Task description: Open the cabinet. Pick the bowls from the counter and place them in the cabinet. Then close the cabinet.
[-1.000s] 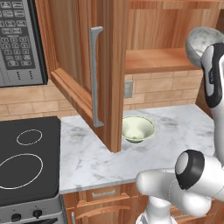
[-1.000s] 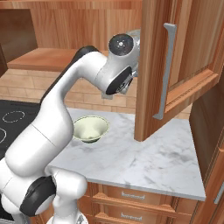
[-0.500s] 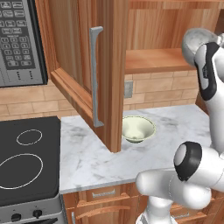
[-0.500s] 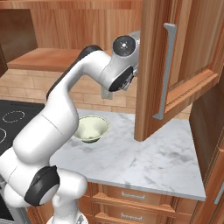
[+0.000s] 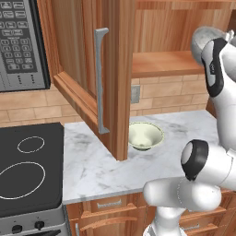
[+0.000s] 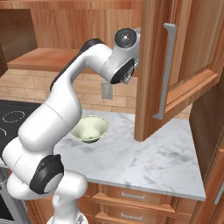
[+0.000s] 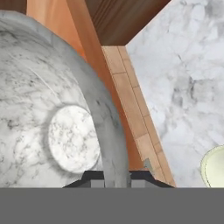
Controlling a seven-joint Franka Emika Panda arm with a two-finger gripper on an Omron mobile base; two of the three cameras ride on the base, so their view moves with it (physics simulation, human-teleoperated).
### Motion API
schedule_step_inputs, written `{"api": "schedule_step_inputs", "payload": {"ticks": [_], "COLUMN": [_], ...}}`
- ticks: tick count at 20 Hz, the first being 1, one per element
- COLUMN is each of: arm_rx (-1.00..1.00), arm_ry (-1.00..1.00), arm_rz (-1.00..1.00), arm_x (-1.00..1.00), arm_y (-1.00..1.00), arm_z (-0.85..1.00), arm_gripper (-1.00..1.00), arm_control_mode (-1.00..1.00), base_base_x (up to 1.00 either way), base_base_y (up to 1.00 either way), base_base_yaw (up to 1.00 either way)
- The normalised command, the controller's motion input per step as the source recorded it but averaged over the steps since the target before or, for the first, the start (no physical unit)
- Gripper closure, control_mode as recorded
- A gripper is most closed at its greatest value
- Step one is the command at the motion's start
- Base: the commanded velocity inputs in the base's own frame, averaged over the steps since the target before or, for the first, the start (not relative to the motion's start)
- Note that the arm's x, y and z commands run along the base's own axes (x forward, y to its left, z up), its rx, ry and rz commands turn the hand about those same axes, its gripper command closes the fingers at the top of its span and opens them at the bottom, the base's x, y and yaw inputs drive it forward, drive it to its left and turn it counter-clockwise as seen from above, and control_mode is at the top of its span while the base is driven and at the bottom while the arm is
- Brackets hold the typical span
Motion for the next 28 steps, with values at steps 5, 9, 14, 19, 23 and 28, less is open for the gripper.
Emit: {"api": "schedule_step_inputs", "payload": {"ticks": [5,9,14,19,23,28], "arm_rx": [0.0,0.0,0.01,0.0,0.0,0.0], "arm_ry": [-0.07,0.0,0.1,0.11,0.01,-0.14], "arm_rz": [0.0,0.0,0.01,0.0,0.0,0.0], "arm_x": [0.24,0.34,0.07,0.04,0.0,0.0], "arm_y": [0.0,0.0,-0.06,0.0,0.0,0.0], "arm_z": [-0.08,-0.25,-0.55,-0.41,-0.08,0.13], "arm_gripper": [1.0,1.0,1.0,1.0,-1.0,-1.0], "arm_control_mode": [-1.0,-1.0,-1.0,-1.0,-1.0,-1.0], "base_base_x": [0.0,0.0,0.0,0.0,0.0,0.0], "base_base_y": [0.0,0.0,0.0,0.0,0.0,0.0], "base_base_yaw": [0.0,0.0,0.0,0.0,0.0,0.0]}}
